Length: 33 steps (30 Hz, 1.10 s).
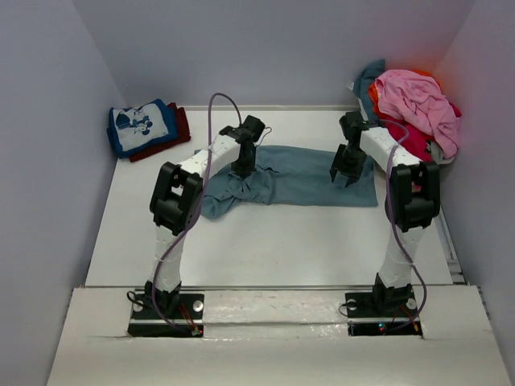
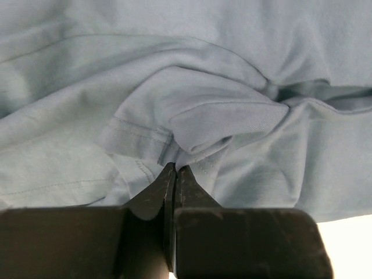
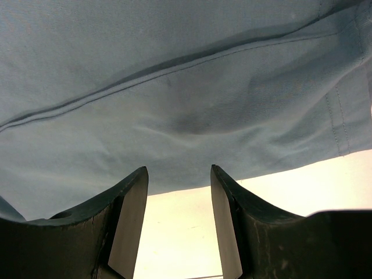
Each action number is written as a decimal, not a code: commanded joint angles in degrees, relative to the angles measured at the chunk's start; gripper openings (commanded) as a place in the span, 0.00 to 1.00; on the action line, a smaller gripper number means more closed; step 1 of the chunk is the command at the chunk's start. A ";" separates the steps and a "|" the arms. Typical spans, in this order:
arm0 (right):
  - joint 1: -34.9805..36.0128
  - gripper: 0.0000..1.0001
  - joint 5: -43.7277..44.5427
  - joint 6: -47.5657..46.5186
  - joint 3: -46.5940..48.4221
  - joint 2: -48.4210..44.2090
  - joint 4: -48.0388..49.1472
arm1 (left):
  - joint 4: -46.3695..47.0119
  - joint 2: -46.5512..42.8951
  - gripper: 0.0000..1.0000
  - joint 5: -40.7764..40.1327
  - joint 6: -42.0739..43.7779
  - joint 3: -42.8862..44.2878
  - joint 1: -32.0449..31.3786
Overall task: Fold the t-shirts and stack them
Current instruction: Fold the other side of the tshirt into a rectangle
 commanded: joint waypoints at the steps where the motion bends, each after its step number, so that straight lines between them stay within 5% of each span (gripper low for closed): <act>1: 0.48 0.53 0.16 -0.63 0.18 -1.58 0.84 | 0.30 -6.07 0.06 -4.61 -2.44 1.36 1.59; 12: 0.48 0.53 0.16 -1.34 1.24 -1.31 0.40 | -1.81 -8.71 0.06 -10.60 -5.96 8.03 5.10; 25: 0.48 0.53 0.43 -2.22 1.85 -0.52 0.05 | -8.58 4.12 0.07 -8.85 -5.17 26.85 8.00; 27: 0.48 0.53 0.51 -2.57 1.68 -0.44 0.05 | -8.66 5.26 0.11 -7.88 -4.73 26.24 8.00; 30: 0.48 0.53 0.87 -2.66 1.15 -0.26 0.23 | -8.22 5.01 0.44 -6.73 -4.46 22.83 8.00; 33: 0.48 0.53 0.61 -2.48 0.89 -0.08 0.49 | -6.29 2.64 0.60 -7.61 -4.11 17.91 8.00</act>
